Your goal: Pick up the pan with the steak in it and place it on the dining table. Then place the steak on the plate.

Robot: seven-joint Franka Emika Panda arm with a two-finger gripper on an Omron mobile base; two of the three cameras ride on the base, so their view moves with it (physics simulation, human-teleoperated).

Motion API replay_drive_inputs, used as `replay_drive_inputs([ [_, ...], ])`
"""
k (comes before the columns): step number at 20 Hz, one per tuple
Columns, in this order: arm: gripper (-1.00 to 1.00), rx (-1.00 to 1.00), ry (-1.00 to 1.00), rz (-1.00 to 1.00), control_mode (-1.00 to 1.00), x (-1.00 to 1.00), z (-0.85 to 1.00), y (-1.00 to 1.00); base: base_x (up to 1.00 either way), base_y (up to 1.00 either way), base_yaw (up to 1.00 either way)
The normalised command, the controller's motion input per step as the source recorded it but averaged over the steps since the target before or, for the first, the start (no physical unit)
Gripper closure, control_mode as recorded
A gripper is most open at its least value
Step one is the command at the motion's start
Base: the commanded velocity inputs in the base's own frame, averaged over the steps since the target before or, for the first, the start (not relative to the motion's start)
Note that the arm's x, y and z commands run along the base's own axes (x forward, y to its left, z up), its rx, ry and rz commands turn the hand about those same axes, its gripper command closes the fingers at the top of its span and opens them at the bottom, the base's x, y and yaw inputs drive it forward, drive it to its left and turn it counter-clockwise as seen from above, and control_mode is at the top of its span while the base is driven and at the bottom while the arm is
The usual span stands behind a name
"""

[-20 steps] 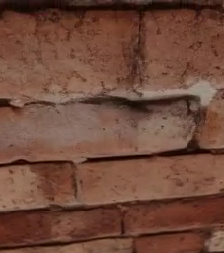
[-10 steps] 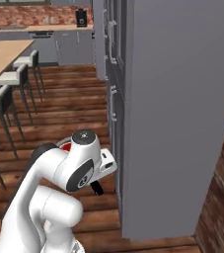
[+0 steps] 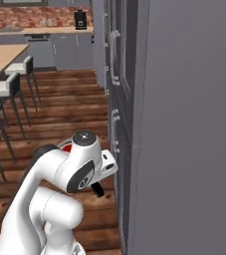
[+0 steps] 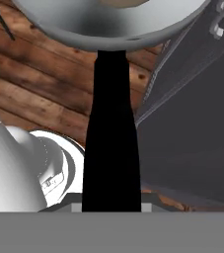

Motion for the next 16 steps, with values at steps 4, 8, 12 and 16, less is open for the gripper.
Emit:
replay_drive_inputs([
  [4,1.00,0.00,0.00,0.00,1.00,0.00,0.00,0.00,1.00,-0.04,0.00],
  [8,1.00,0.00,0.00,0.00,1.00,0.00,0.00,0.00,1.00,-0.04,0.00],
  [12,1.00,0.00,0.00,0.00,1.00,0.00,0.00,0.00,1.00,-0.03,0.00],
  [16,1.00,0.00,0.00,0.00,1.00,0.00,0.00,0.00,1.00,-0.02,0.00],
])
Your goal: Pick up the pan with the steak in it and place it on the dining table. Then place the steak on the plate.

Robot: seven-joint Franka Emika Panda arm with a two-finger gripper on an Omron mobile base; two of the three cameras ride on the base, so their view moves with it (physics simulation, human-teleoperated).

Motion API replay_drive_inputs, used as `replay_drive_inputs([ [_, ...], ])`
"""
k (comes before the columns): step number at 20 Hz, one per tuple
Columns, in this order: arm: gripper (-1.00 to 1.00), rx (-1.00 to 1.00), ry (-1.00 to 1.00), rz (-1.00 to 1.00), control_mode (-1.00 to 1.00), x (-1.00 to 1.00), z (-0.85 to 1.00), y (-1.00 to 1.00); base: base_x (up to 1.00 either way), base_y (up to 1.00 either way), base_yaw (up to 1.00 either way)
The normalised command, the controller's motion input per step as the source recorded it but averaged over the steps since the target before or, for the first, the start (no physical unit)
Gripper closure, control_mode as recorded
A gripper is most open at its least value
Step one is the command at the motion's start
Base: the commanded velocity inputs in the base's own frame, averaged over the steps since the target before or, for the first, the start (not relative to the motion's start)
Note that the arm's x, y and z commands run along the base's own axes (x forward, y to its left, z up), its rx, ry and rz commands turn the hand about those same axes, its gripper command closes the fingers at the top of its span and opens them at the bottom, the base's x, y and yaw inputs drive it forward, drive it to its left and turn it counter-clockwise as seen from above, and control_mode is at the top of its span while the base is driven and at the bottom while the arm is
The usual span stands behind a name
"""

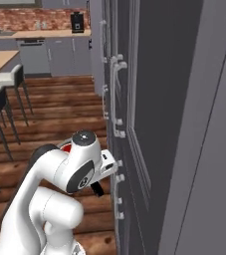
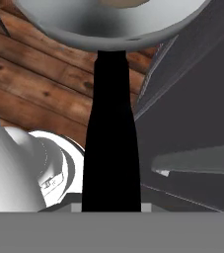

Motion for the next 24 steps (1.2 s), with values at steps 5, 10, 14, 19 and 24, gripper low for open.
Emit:
replay_drive_inputs([
  [5,1.00,0.00,0.00,0.00,1.00,0.00,0.00,0.00,1.00,0.00,0.00],
  [10,1.00,0.00,0.00,0.00,1.00,0.00,0.00,0.00,1.00,0.00,0.00],
  [14,1.00,0.00,0.00,0.00,1.00,0.00,0.00,0.00,1.00,0.00,0.01],
  [19,1.00,0.00,0.00,0.00,1.00,0.00,0.00,0.00,0.45,0.00,0.34],
  [24,1.00,0.00,0.00,0.00,1.00,0.00,0.00,0.00,0.00,0.00,0.49],
])
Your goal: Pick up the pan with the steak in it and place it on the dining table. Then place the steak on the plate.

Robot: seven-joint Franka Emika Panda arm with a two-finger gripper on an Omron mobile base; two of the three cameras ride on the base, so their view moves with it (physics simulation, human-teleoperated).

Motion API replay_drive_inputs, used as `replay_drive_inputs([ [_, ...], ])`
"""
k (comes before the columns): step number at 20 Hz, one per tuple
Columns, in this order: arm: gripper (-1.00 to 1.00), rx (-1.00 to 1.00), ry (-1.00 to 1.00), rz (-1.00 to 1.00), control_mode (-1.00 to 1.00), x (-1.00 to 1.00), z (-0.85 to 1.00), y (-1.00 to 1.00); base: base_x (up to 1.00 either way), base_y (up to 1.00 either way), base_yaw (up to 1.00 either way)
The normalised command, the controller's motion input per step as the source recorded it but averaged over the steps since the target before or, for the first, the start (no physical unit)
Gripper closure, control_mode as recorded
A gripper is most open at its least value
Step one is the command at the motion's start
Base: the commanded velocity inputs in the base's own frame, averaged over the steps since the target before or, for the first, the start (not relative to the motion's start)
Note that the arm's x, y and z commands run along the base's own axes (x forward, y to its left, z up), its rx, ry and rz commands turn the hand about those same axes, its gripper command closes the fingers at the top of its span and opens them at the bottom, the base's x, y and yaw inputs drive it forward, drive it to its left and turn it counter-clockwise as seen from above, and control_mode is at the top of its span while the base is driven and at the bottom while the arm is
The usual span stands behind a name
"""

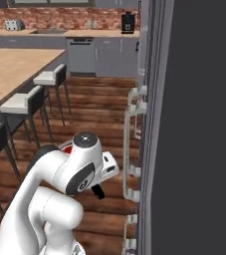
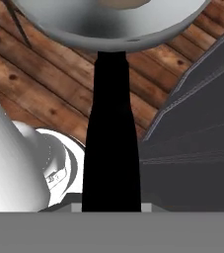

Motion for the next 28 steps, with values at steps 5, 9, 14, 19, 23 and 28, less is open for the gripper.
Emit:
replay_drive_inputs([
  [5,1.00,0.00,0.00,0.00,1.00,0.00,0.00,0.00,0.00,0.00,0.50],
  [9,1.00,0.00,0.00,0.00,1.00,0.00,0.00,0.00,0.00,0.00,0.50],
  [14,1.00,0.00,0.00,0.00,1.00,0.00,0.00,0.00,-0.01,0.00,0.50],
  [19,1.00,0.00,0.00,0.00,1.00,0.00,0.00,0.00,-0.01,0.00,0.50],
  [23,1.00,0.00,0.00,0.00,1.00,0.00,0.00,0.00,-0.03,0.00,0.48],
  [28,1.00,0.00,0.00,0.00,1.00,0.00,0.00,0.00,-0.03,0.00,0.49],
])
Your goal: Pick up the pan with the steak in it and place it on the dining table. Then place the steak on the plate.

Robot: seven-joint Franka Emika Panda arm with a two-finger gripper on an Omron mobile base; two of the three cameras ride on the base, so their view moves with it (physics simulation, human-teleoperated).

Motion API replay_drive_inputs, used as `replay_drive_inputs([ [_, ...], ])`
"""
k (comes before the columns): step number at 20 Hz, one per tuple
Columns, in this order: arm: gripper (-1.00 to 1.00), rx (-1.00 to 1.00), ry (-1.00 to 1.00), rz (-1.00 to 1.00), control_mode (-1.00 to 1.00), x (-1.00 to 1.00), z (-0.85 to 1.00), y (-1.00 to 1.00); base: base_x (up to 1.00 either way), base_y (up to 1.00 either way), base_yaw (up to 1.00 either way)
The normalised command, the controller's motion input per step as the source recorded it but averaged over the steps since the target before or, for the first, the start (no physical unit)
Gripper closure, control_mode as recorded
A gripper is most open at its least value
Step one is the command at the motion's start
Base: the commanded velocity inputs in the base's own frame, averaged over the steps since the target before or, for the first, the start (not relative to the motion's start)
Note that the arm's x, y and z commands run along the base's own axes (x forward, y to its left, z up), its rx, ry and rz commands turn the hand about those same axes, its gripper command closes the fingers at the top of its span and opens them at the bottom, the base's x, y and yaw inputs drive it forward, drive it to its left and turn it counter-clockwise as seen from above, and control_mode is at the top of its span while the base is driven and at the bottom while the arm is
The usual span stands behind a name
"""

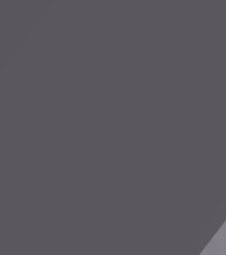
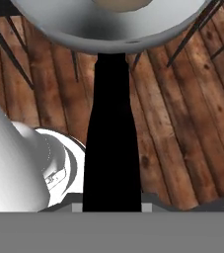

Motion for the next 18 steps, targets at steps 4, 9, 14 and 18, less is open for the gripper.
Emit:
replay_drive_inputs([
  [4,1.00,0.00,0.00,0.00,1.00,0.00,0.00,0.00,-0.04,0.00,0.48],
  [9,1.00,0.00,0.00,0.00,1.00,0.00,0.00,0.00,-0.07,0.00,0.46],
  [14,1.00,0.00,0.00,0.00,1.00,0.00,0.00,0.00,-0.12,0.03,0.44],
  [18,1.00,0.00,0.00,0.00,1.00,0.00,0.00,0.00,-0.12,0.04,0.43],
])
